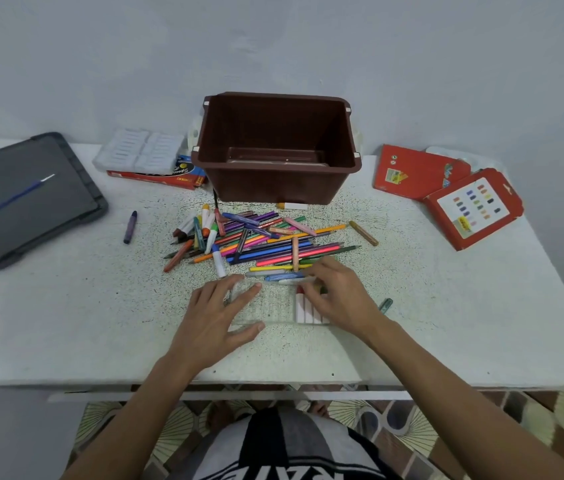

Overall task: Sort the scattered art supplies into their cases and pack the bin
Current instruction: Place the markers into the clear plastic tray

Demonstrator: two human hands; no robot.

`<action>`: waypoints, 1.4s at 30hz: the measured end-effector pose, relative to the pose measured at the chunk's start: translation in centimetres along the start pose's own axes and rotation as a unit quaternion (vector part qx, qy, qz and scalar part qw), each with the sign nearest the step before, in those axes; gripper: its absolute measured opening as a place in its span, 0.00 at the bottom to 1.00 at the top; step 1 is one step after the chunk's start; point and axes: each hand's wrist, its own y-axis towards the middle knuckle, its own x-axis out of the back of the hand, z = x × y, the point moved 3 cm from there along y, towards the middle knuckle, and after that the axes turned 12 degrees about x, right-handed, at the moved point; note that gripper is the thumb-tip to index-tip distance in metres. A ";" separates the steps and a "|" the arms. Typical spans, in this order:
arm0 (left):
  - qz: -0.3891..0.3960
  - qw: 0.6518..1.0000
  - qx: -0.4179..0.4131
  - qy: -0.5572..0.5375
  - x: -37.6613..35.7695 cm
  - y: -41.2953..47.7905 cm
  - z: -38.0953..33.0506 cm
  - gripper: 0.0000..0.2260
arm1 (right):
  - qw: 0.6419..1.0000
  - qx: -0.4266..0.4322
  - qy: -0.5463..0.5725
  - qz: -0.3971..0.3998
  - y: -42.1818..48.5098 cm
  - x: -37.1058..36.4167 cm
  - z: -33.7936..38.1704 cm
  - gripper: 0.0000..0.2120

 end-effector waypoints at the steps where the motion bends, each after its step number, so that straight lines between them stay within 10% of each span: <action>1: 0.000 1.000 0.000 -0.002 0.0 0.0 0.0 0.28 | 1.000 -0.007 -0.006 -0.008 0.5 0.3 -0.3 0.09; 23: -0.003 1.000 0.004 -0.028 -0.1 0.0 0.1 0.28 | 0.964 -0.022 -0.231 0.134 12.5 0.0 -4.7 0.15; 36: 0.000 0.999 0.006 -0.033 -0.2 0.0 0.2 0.28 | 0.973 -0.069 -0.208 0.075 12.7 0.3 -5.4 0.10; 42: -0.005 0.999 0.002 -0.032 -0.1 0.0 0.2 0.28 | 0.989 -0.123 -0.035 -0.073 11.6 1.4 -4.9 0.10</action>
